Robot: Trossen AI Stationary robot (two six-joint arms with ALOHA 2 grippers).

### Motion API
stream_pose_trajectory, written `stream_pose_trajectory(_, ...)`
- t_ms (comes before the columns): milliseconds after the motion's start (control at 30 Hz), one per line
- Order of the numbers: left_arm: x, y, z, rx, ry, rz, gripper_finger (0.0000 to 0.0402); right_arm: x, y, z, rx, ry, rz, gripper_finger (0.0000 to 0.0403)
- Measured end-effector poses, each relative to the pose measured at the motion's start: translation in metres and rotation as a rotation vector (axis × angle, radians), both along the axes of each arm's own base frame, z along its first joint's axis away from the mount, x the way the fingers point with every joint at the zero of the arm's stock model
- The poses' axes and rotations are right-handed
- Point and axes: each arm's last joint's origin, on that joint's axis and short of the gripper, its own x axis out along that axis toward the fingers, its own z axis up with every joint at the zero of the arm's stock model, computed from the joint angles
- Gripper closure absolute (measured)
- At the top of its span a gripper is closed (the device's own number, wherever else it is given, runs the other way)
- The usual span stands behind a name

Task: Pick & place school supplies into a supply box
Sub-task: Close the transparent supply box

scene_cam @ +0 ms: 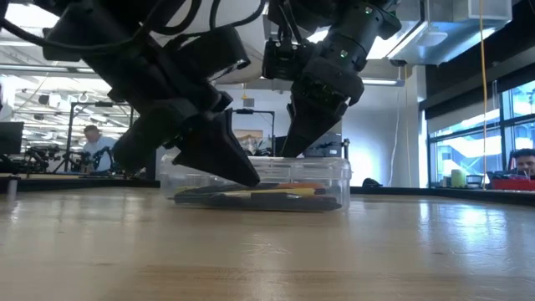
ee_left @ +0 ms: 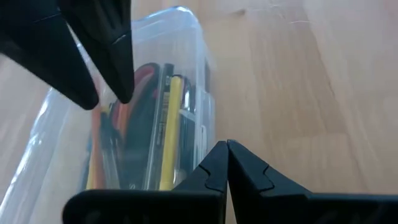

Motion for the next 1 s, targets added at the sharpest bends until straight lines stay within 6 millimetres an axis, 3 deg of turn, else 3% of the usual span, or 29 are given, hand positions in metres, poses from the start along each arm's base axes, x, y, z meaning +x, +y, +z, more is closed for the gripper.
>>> stream_pose_trajectory(367,0.001,0.001,-0.009,-0.006,0.001,0.055,0.0399,0.005,0.001,-0.009,0.008,0.005,0.026,0.0277)
stream_pose_trajectory(433,0.001,-0.001,-0.003,-0.025,0.004,0.035,0.0399,0.005,0.001,-0.009,0.008,0.001,0.032,0.0277)
stream_pose_trajectory(567,0.002,-0.005,0.029,-0.065,-0.073,-0.013,0.0401,0.005,0.001,-0.009,0.009,0.003,0.038,0.0277)
stream_pose_trajectory(767,-0.013,0.008,0.069,-0.040,-0.108,0.070,0.0399,0.005,0.003,-0.009,-0.008,0.005,0.083,0.0277)
stream_pose_trajectory(867,-0.020,0.019,0.074,-0.063,-0.090,0.142,0.0401,0.005,0.003,-0.009,-0.007,0.007,0.087,0.0277)
stream_pose_trajectory(1000,-0.026,0.034,0.063,-0.108,-0.001,0.217,0.0399,0.005,0.004,-0.009,0.005,0.009,0.096,0.0277)
